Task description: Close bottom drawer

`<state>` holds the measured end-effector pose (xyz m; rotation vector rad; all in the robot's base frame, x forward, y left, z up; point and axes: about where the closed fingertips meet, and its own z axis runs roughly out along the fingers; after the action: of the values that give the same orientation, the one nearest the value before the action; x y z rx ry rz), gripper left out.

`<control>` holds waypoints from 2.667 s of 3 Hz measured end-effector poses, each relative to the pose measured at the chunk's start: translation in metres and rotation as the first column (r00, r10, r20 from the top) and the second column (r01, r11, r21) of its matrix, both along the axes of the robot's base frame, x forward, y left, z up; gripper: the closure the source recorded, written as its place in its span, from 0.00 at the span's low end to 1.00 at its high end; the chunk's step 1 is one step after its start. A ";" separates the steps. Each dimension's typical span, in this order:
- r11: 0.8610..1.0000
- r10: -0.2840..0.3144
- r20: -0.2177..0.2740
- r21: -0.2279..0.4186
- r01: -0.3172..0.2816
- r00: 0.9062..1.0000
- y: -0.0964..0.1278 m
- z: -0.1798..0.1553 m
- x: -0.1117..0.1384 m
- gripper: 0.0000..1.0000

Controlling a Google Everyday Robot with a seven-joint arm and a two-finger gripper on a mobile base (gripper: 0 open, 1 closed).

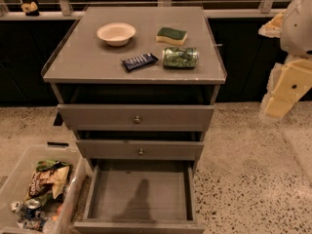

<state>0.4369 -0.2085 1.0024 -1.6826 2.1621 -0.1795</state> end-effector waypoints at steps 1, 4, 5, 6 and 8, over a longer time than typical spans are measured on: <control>1.000 0.013 0.006 -0.009 -0.013 1.000 0.002 -0.005 -0.003 0.00; 0.982 0.158 -0.015 0.103 -0.156 0.987 -0.002 -0.159 -0.064 0.00; 0.975 0.182 -0.054 0.138 -0.173 0.982 -0.005 -0.206 -0.079 0.00; 0.966 0.208 -0.097 0.177 -0.189 0.973 -0.010 -0.257 -0.096 0.00; 0.965 0.197 -0.160 0.208 -0.162 0.967 -0.020 -0.300 -0.116 0.00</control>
Offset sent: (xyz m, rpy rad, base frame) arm -0.0519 0.0078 -0.1084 -0.0335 0.0081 0.1539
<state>0.3210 -0.2289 0.7024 -1.8279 2.0570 0.2349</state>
